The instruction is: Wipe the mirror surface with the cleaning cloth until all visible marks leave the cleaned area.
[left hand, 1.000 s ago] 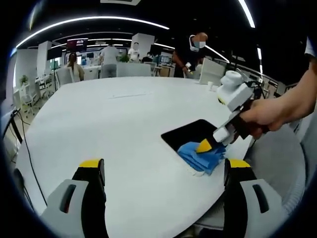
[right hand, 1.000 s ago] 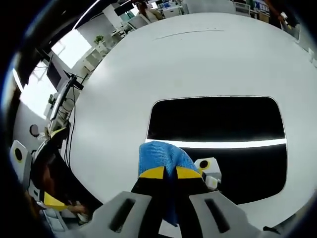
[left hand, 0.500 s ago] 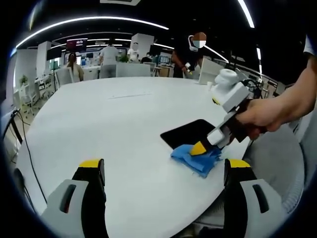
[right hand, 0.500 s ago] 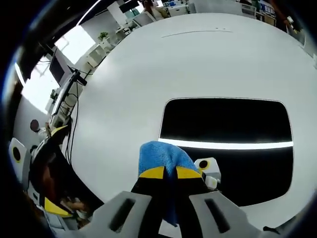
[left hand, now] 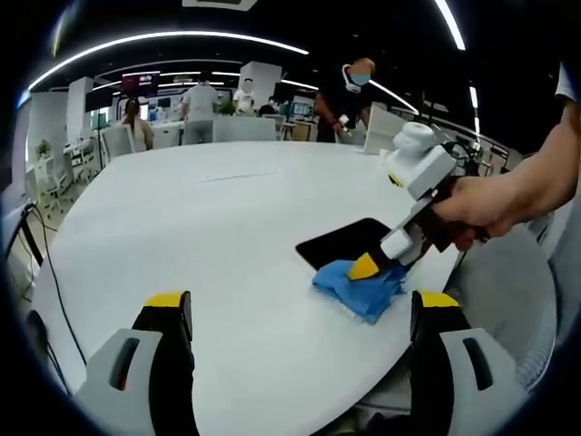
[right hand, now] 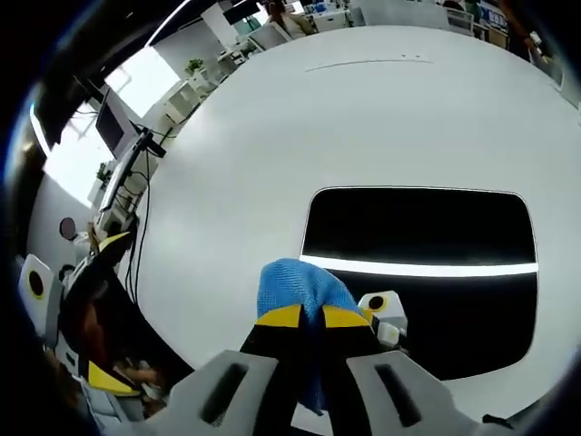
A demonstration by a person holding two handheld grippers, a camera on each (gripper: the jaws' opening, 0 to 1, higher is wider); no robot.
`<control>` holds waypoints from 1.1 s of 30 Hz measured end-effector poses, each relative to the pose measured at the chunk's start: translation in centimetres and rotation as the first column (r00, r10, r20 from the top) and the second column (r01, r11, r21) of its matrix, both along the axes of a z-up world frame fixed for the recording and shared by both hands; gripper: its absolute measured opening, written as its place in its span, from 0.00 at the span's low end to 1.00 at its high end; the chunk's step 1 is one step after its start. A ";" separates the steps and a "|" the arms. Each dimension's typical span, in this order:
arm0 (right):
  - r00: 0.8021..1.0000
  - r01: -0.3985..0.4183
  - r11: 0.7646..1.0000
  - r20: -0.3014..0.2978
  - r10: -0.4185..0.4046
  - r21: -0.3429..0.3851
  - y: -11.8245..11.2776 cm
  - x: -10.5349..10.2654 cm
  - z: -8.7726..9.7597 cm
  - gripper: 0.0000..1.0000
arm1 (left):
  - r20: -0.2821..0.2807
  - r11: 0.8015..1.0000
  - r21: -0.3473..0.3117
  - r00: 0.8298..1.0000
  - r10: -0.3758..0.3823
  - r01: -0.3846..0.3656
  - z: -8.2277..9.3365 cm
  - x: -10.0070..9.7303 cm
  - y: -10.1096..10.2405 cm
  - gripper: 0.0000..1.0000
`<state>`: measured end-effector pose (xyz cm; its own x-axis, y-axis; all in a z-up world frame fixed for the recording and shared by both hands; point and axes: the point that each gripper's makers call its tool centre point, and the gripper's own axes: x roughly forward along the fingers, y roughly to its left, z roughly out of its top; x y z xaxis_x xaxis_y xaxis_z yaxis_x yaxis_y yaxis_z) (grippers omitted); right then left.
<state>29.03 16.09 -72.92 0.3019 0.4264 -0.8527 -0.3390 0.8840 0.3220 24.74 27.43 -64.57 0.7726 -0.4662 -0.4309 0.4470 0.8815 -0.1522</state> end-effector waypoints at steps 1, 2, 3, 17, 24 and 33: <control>1.000 -0.003 1.000 -0.003 0.003 -0.002 0.0 0.0 -0.1 0.00 | 0.000 1.000 -0.001 1.000 0.001 -0.001 0.0 0.0 0.0 0.99; 1.000 -0.003 1.000 -0.008 0.003 -0.002 0.0 0.0 -0.2 0.01 | 0.000 1.000 -0.003 1.000 0.003 -0.003 0.0 0.0 0.0 0.99; 1.000 -0.002 1.000 -0.010 0.002 -0.003 -0.1 0.0 -0.2 0.01 | 0.001 1.000 -0.005 1.000 0.005 -0.005 0.1 0.0 0.0 0.99; 1.000 -0.017 1.000 -0.002 0.017 -0.009 0.0 1.6 -0.7 0.00 | -0.010 1.000 -0.008 1.000 0.014 -0.014 -0.4 -0.3 0.2 0.99; 1.000 -0.026 1.000 0.011 0.026 -0.016 0.3 3.8 -0.7 0.00 | -0.013 1.000 -0.011 1.000 0.016 -0.017 -0.4 -0.4 0.4 0.99; 0.999 -0.046 0.998 0.027 0.046 -0.032 0.7 5.4 -0.4 0.00 | -0.022 1.000 -0.007 1.000 0.010 -0.010 -0.7 -0.7 0.0 0.99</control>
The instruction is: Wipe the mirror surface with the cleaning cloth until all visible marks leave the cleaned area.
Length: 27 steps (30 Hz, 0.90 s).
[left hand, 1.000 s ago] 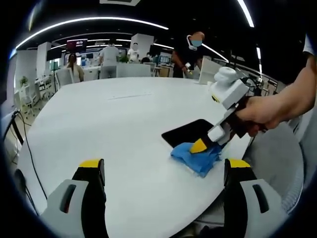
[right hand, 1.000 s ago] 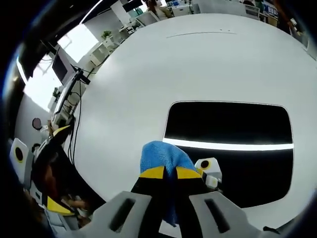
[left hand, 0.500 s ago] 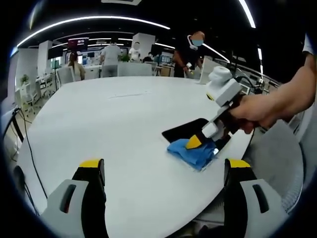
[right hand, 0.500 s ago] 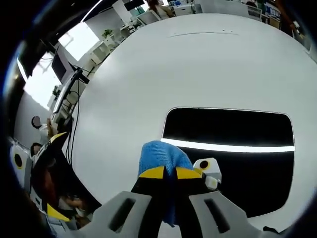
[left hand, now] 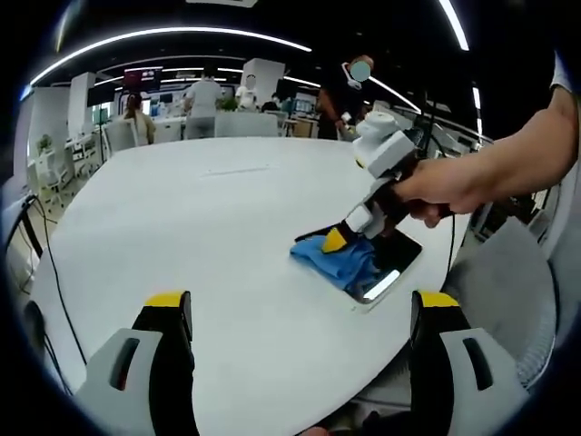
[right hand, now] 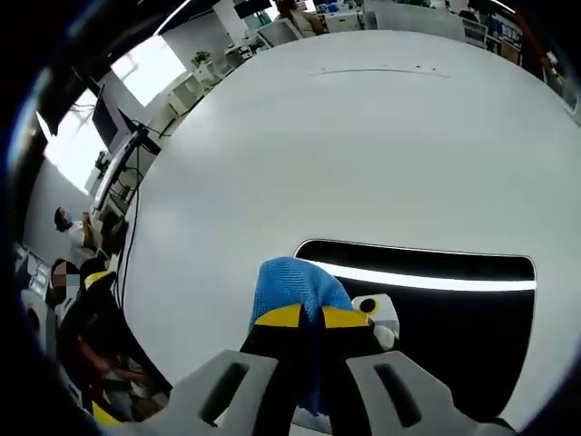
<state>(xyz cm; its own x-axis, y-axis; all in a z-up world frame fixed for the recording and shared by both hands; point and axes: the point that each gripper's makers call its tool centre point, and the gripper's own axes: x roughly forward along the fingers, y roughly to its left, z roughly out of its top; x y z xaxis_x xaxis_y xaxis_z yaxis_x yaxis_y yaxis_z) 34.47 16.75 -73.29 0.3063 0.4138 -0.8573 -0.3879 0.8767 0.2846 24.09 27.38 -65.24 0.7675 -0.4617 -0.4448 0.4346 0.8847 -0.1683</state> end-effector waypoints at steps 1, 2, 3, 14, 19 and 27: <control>1.000 0.000 1.000 0.000 0.000 0.000 0.0 0.2 0.0 0.00 | 0.000 1.000 -0.001 1.000 0.000 0.000 -0.1 0.0 0.0 0.99; 1.000 -0.001 1.000 0.000 0.001 -0.001 0.1 0.4 0.0 0.00 | -0.001 1.000 0.001 1.000 0.000 0.000 -0.1 0.0 0.0 0.99; 1.000 -0.003 1.000 0.002 0.003 -0.002 0.1 0.6 0.0 0.00 | -0.002 1.000 0.002 1.000 -0.001 0.001 -0.1 0.0 0.0 0.99; 1.000 -0.023 1.000 -0.002 0.023 -0.013 0.6 3.1 -0.4 0.00 | 0.001 1.000 -0.006 1.000 -0.010 0.010 -0.1 0.4 -0.7 0.99; 1.000 -0.022 1.000 0.005 0.022 -0.016 0.8 3.8 -0.4 0.00 | 0.003 1.000 -0.008 1.000 -0.007 0.007 0.1 0.5 -0.7 0.99; 0.999 -0.036 0.999 -0.002 0.036 -0.010 0.7 3.8 -0.5 0.00 | 0.000 1.000 -0.005 1.000 0.003 -0.003 -0.1 0.5 -0.3 0.99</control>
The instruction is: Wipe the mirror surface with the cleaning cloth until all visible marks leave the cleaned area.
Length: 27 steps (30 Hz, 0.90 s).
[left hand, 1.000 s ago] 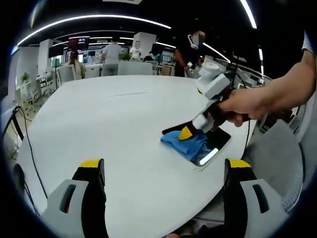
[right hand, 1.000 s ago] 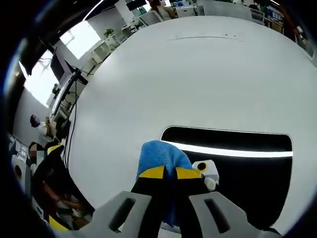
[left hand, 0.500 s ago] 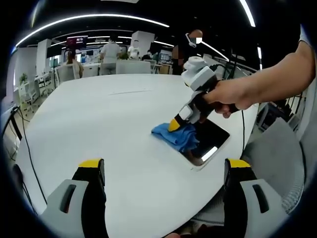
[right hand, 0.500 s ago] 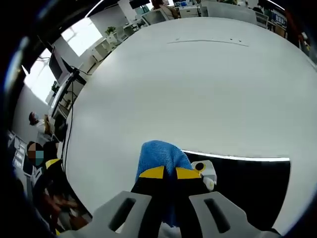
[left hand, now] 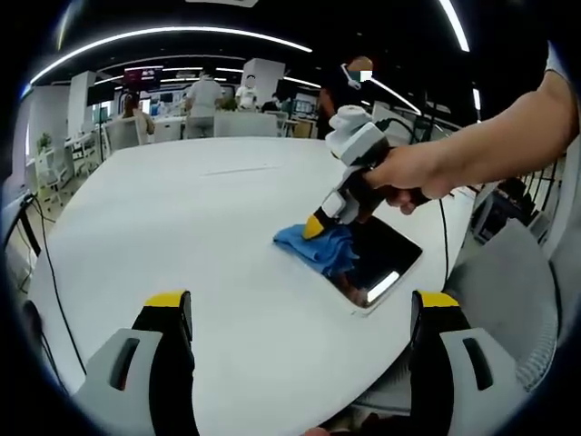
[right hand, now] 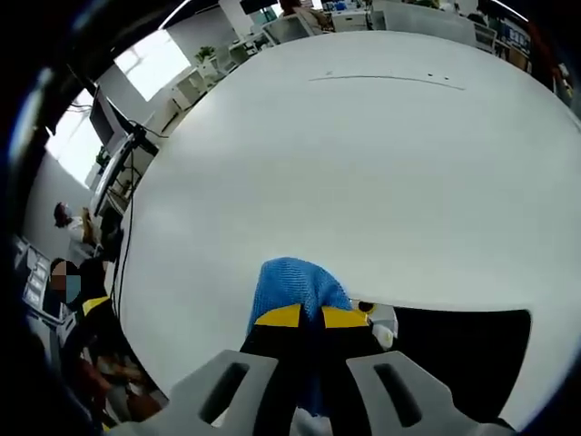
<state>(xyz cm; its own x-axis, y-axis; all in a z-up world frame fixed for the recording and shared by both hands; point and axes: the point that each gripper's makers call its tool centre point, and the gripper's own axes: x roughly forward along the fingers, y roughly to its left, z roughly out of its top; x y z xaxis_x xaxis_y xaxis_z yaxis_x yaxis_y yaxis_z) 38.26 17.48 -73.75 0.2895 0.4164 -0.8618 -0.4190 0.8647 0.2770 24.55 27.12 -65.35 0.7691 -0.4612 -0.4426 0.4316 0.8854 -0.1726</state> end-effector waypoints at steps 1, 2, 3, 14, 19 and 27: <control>1.000 -0.001 1.000 0.000 0.001 -0.001 0.0 0.0 0.0 0.00 | -0.001 1.000 0.002 1.000 0.000 0.000 0.0 0.0 0.0 0.99; 1.000 0.001 1.000 -0.001 -0.001 0.000 0.0 0.0 0.0 0.00 | 0.000 1.000 0.002 1.000 -0.001 0.001 -0.1 0.0 0.0 0.99; 1.000 0.002 1.000 0.000 -0.002 0.001 0.0 0.0 0.0 0.00 | 0.000 1.000 0.002 1.000 -0.002 0.002 -0.1 0.0 -0.1 0.99; 1.000 0.004 1.000 0.013 -0.004 -0.002 -0.3 -0.2 0.2 0.00 | 0.000 1.000 0.009 1.000 0.001 -0.001 0.0 0.0 0.0 0.99; 1.000 0.004 1.000 0.011 -0.004 -0.009 -0.9 0.0 0.2 0.00 | 0.000 1.000 0.012 1.000 0.000 0.000 0.0 0.0 0.1 0.99; 1.000 0.005 1.000 0.011 -0.005 -0.013 -1.7 0.3 0.1 0.00 | 0.001 1.000 0.015 1.000 -0.010 0.010 0.2 0.2 -0.2 0.99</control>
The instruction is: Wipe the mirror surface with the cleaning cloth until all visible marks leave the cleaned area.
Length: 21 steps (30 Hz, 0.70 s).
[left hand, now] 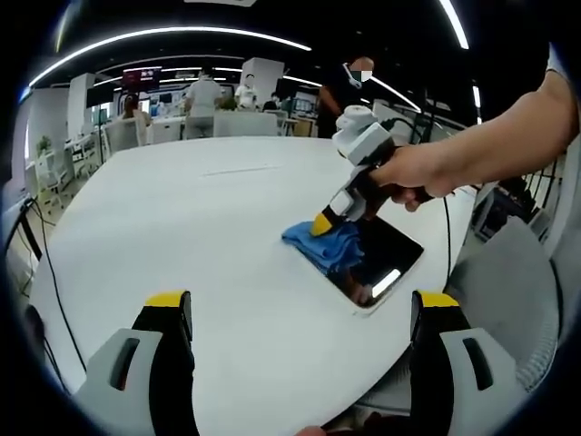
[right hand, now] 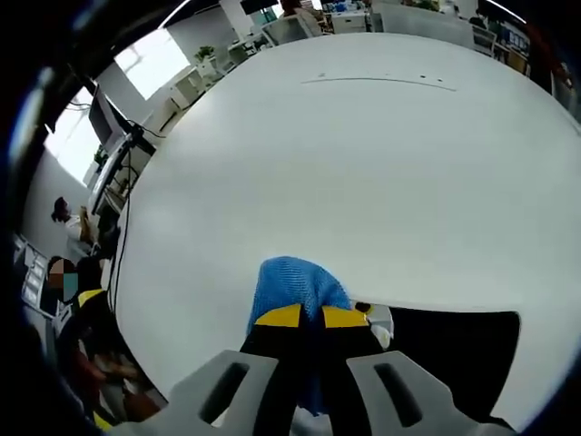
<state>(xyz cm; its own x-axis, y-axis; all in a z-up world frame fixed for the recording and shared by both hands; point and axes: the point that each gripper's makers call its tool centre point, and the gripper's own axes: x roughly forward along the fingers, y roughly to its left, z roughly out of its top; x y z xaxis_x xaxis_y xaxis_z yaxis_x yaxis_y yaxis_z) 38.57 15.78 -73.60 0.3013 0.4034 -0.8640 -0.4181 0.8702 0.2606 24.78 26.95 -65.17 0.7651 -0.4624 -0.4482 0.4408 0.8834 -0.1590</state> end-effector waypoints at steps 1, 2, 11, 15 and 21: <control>1.000 0.002 1.000 0.000 -0.002 0.001 -0.1 0.1 0.0 0.00 | 0.000 1.000 0.001 1.000 -0.002 0.002 0.0 0.0 0.0 0.99; 1.000 0.003 1.000 0.000 -0.003 0.001 -0.2 0.1 0.0 0.00 | -0.002 1.000 0.002 1.000 -0.004 0.004 -0.1 0.0 -0.1 0.99; 1.000 0.009 1.000 -0.005 -0.009 -0.003 -1.0 0.2 0.1 0.01 | -0.002 1.000 0.005 1.000 -0.012 0.012 0.0 0.3 -0.2 0.99; 1.000 0.008 1.000 -0.004 -0.008 -0.008 -1.4 0.2 0.1 0.01 | -0.001 1.000 0.000 1.000 -0.012 0.012 0.1 0.4 -0.3 0.99; 1.000 0.015 1.000 -0.005 -0.015 -0.009 -1.9 0.2 0.2 0.01 | 0.000 1.000 0.004 1.000 -0.009 0.009 -0.1 0.4 -0.4 0.99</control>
